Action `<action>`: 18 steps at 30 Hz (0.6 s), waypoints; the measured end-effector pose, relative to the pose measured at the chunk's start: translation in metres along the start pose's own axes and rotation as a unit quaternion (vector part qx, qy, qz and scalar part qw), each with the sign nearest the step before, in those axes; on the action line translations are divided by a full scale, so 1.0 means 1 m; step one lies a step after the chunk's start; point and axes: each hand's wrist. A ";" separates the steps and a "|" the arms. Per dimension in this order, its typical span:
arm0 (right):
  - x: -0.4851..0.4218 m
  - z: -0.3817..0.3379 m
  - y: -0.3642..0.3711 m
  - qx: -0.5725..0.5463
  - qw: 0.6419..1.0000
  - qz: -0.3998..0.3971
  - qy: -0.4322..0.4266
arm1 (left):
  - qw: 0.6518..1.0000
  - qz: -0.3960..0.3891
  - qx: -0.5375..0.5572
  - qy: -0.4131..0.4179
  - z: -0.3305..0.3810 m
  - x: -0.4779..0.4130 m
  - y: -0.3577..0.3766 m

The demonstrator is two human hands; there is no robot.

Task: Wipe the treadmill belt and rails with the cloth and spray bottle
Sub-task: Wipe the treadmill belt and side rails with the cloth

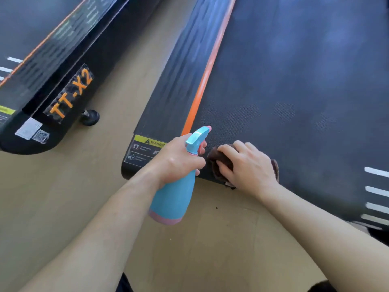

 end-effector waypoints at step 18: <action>0.154 0.112 -0.130 0.000 0.927 -0.094 0.362 | 0.957 -0.232 -0.143 0.102 0.059 0.046 0.153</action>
Point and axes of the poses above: each hand's wrist, its own x-axis away from the middle knuckle, its own y-axis out of the palm, z = x × y, and after that the axes turned 13 degrees about z, right-handed
